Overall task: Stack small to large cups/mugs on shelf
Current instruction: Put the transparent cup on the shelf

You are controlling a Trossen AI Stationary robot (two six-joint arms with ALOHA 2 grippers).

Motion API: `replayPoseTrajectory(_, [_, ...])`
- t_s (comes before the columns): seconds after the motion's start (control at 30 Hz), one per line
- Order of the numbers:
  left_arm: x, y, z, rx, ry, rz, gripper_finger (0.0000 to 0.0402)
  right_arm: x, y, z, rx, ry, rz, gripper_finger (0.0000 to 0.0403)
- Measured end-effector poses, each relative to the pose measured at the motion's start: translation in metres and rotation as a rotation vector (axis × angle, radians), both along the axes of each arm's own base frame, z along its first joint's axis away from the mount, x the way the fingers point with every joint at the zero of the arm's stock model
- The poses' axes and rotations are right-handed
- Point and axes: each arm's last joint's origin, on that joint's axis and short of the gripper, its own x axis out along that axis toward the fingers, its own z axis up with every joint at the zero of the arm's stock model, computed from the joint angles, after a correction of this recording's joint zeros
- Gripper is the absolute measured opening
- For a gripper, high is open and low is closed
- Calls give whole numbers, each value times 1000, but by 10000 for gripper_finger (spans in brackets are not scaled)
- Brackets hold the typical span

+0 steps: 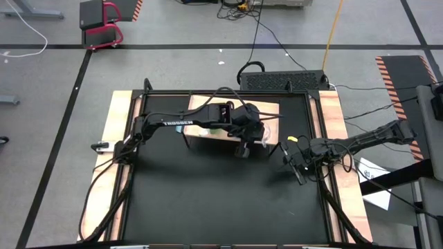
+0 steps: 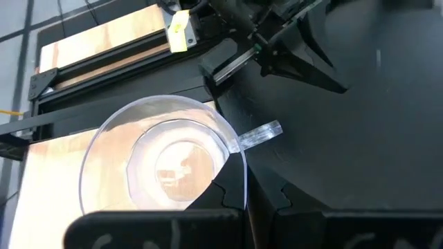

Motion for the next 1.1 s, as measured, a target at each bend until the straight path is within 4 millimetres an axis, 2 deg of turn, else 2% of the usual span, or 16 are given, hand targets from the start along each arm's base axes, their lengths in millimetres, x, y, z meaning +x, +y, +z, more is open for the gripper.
replayPoseTrajectory(0.1, [-4,-6,6,-27,-2,-38,0,0,0,0,3,1,-1,0])
replayPoseTrajectory(0.27, [-11,-24,34,-48,-44,-83,0,0,0,0,4,-1,-2,0])
replayPoseTrajectory(0.37, [-16,-35,38,-72,-16,-124,0,0,0,1,7,-5,-2,0])
replayPoseTrajectory(0.73, [-23,-89,13,-95,138,-200,0,0,0,1,20,1,-4,0])
replayPoseTrajectory(0.9, [-22,-104,-7,-106,182,-220,0,0,0,1,22,2,-4,0])
replayPoseTrajectory(1.1, [-20,-112,-26,-116,204,-216,0,0,0,1,23,2,-4,0])
